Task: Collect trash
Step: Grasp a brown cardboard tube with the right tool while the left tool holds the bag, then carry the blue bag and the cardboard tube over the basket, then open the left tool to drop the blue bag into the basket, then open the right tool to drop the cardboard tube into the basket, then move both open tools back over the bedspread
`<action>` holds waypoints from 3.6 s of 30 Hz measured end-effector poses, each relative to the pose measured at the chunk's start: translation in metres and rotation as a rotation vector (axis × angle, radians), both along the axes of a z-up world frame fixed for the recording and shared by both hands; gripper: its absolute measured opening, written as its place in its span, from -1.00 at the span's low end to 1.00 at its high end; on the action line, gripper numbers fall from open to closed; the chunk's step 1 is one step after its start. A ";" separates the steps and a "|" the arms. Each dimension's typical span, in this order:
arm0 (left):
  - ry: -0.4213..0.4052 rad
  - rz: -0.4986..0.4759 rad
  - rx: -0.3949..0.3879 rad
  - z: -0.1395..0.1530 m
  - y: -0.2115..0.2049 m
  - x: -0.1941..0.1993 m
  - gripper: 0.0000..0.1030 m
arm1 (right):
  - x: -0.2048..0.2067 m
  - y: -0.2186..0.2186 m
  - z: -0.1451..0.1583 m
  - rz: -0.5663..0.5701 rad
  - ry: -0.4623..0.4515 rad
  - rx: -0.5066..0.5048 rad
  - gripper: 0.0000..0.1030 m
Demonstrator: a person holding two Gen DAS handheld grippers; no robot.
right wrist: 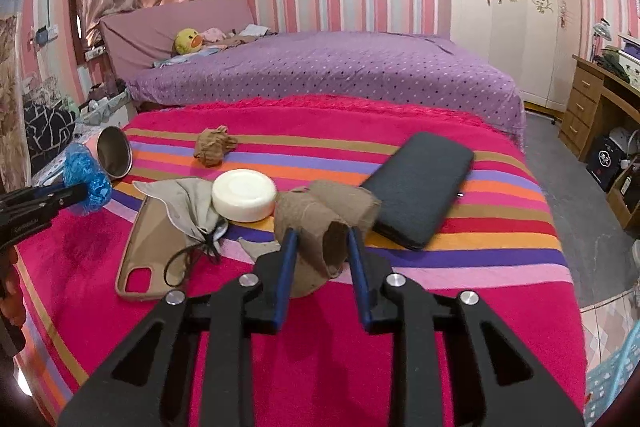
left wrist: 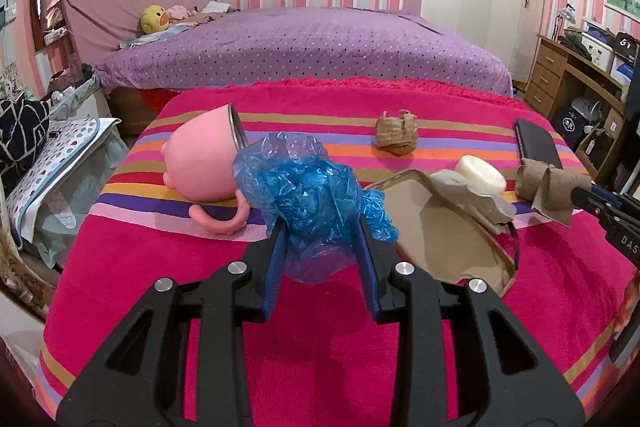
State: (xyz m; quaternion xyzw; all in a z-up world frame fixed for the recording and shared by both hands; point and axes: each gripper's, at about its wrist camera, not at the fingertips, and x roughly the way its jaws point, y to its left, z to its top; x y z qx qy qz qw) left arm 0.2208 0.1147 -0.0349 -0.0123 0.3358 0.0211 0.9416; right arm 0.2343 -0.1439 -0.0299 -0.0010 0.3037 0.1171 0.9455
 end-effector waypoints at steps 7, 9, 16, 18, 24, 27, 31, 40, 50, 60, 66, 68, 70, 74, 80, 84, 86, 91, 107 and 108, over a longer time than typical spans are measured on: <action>-0.014 -0.027 0.012 0.003 -0.019 -0.014 -0.38 | -0.023 -0.019 0.004 -0.017 -0.034 0.001 -0.48; -0.017 -0.036 0.012 0.004 -0.025 -0.020 -0.38 | -0.030 -0.024 0.005 -0.021 -0.043 0.007 -0.48; -0.026 -0.050 -0.011 0.012 -0.048 -0.043 -0.38 | -0.059 -0.033 0.019 -0.027 -0.077 0.017 -0.48; -0.032 -0.052 -0.006 0.015 -0.057 -0.049 -0.38 | -0.068 -0.038 0.023 -0.030 -0.079 0.024 -0.48; -0.048 -0.060 -0.028 0.021 -0.078 -0.073 -0.38 | -0.095 -0.060 0.031 -0.057 -0.086 0.011 -0.48; -0.048 -0.062 -0.023 0.020 -0.091 -0.081 -0.38 | -0.108 -0.074 0.031 -0.072 -0.086 0.011 -0.48; -0.042 -0.071 -0.025 0.018 -0.112 -0.090 -0.38 | -0.126 -0.094 0.032 -0.093 -0.089 0.012 -0.48; -0.081 -0.132 -0.004 0.024 -0.176 -0.107 -0.38 | -0.161 -0.152 0.045 -0.154 -0.130 0.036 -0.48; -0.097 -0.254 -0.044 0.026 -0.280 -0.117 -0.38 | -0.204 -0.269 0.046 -0.345 -0.151 0.026 -0.48; -0.051 -0.417 -0.086 0.004 -0.394 -0.125 -0.38 | -0.228 -0.358 0.024 -0.502 -0.123 0.012 -0.48; -0.017 -0.492 -0.097 -0.008 -0.453 -0.122 -0.38 | -0.233 -0.388 0.009 -0.556 -0.108 0.015 -0.48; 0.008 -0.517 -0.108 -0.012 -0.471 -0.120 -0.38 | -0.235 -0.394 0.008 -0.569 -0.105 0.016 -0.48; 0.027 -0.541 -0.111 -0.015 -0.488 -0.118 -0.38 | -0.237 -0.400 0.005 -0.582 -0.104 0.014 -0.48; 0.057 -0.580 -0.107 -0.023 -0.514 -0.118 -0.33 | -0.241 -0.410 -0.001 -0.605 -0.098 0.019 -0.48; 0.039 -0.606 -0.095 -0.022 -0.517 -0.121 0.55 | -0.245 -0.416 -0.008 -0.617 -0.088 0.021 -0.48; -0.006 -0.569 -0.089 -0.012 -0.498 -0.118 0.77 | -0.245 -0.414 -0.010 -0.623 -0.088 0.027 -0.48; -0.019 -0.558 -0.078 -0.007 -0.488 -0.116 0.78 | -0.243 -0.411 -0.011 -0.625 -0.090 0.030 -0.48; -0.049 -0.526 -0.039 0.001 -0.473 -0.112 0.83 | -0.232 -0.408 -0.013 -0.620 -0.089 0.025 -0.46; -0.057 -0.489 -0.049 0.013 -0.426 -0.111 0.87 | -0.224 -0.381 -0.007 -0.684 -0.077 -0.020 0.89; -0.057 -0.486 -0.049 0.015 -0.420 -0.112 0.87 | -0.224 -0.376 -0.002 -0.686 -0.086 -0.018 0.91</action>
